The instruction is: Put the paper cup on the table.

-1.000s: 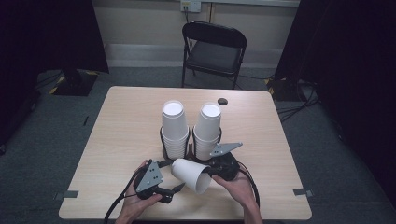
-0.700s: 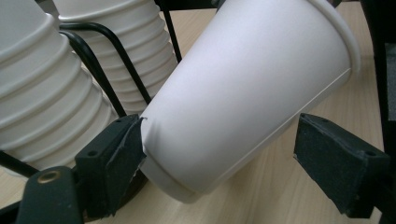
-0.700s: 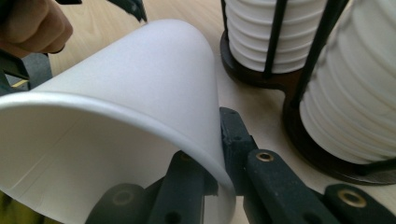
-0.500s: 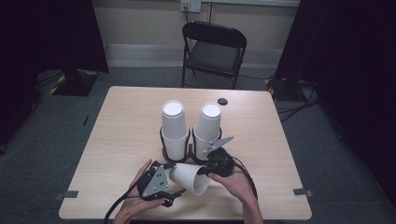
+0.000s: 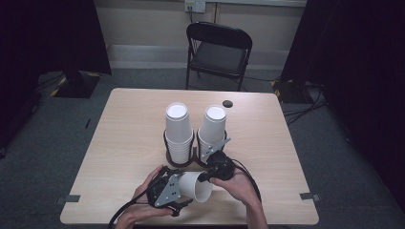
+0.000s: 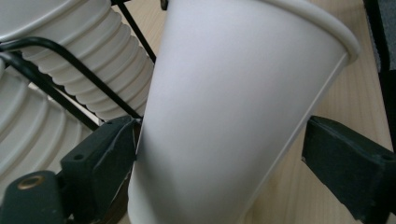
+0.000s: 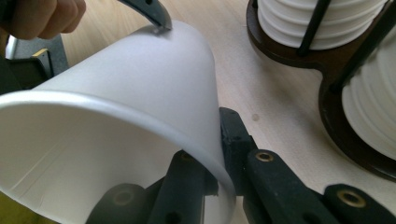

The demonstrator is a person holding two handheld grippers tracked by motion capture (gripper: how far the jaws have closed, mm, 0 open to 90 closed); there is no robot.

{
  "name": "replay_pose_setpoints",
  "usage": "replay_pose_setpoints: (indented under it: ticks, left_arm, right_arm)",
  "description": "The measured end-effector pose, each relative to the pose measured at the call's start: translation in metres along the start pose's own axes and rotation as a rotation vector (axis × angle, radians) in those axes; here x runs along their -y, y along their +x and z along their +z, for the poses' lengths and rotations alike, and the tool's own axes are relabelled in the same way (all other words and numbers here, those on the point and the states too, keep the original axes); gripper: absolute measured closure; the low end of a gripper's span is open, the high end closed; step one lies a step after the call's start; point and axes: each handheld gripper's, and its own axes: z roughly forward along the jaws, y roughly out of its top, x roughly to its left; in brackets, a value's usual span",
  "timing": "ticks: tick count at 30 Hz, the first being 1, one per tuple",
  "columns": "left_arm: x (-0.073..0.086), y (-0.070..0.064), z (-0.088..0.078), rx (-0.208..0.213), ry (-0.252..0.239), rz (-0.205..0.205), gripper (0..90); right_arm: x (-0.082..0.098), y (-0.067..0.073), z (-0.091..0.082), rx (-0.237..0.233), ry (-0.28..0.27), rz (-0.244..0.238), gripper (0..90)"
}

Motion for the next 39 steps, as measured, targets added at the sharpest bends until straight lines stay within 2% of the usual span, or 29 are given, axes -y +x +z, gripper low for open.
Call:
replay_pose_setpoints:
  ticks: [2, 3, 4, 8, 9, 10, 11, 14, 15, 18, 21, 23, 29, 33, 39]
  left_arm:
    - [-0.002, -0.001, 0.002, 0.01, -0.011, -0.008, 5.7]
    - [-0.003, 0.0, 0.003, 0.011, 0.004, -0.001, 5.7]
    - [-0.005, -0.001, 0.006, 0.02, -0.007, -0.012, 3.5]
    - [-0.009, -0.004, 0.008, 0.004, 0.007, 0.003, 1.8]
    - [-0.009, -0.004, 0.009, 0.001, 0.001, -0.004, 0.9]
    - [-0.009, -0.004, 0.01, 0.007, -0.019, -0.027, 0.9]
    - [-0.01, -0.004, 0.01, 0.016, -0.017, -0.057, 0.0]
    - [-0.012, -0.006, 0.013, 0.025, -0.027, -0.044, 0.6]
    - [-0.013, -0.007, 0.015, 0.023, -0.025, -0.028, 2.4]
    - [-0.016, -0.008, 0.016, 0.034, -0.061, -0.036, 3.7]
    - [-0.016, -0.01, 0.018, 0.019, -0.047, -0.023, 5.0]
    - [-0.016, -0.01, 0.019, 0.004, -0.054, -0.021, 7.4]
    - [-0.017, -0.012, 0.02, -0.027, -0.045, -0.006, 7.4]
    - [-0.015, -0.012, 0.02, -0.031, -0.055, -0.014, 7.7]
    - [-0.014, -0.009, 0.02, -0.042, -0.082, -0.074, 9.3]
  right_arm:
    - [-0.001, 0.001, 0.001, -0.013, 0.004, -0.005, 87.4]
    - [-0.001, 0.001, 0.001, -0.013, 0.004, -0.005, 87.4]
    - [-0.003, 0.003, 0.002, -0.013, 0.004, -0.002, 87.4]
    - [-0.006, 0.005, 0.002, -0.021, 0.005, -0.005, 87.4]
    - [-0.007, 0.006, 0.003, -0.024, 0.012, 0.006, 87.3]
    - [-0.007, 0.006, 0.003, -0.024, 0.012, 0.006, 87.3]
    - [-0.008, 0.006, 0.004, -0.03, 0.009, 0.008, 87.3]
    - [-0.008, 0.006, 0.005, -0.046, 0.018, 0.025, 87.3]
    - [-0.008, 0.006, 0.006, -0.054, 0.022, 0.031, 87.4]
    - [-0.007, 0.007, 0.009, -0.043, 0.04, 0.035, 88.2]
    - [-0.005, 0.006, 0.011, -0.054, 0.034, 0.049, 88.3]
    - [-0.004, 0.004, 0.011, -0.054, 0.025, 0.069, 88.7]
    - [-0.003, 0.004, 0.012, -0.076, 0.006, 0.092, 88.6]
    - [-0.005, 0.005, 0.013, -0.077, -0.001, 0.097, 88.5]
    - [-0.003, 0.003, 0.011, -0.077, -0.033, 0.122, 86.8]
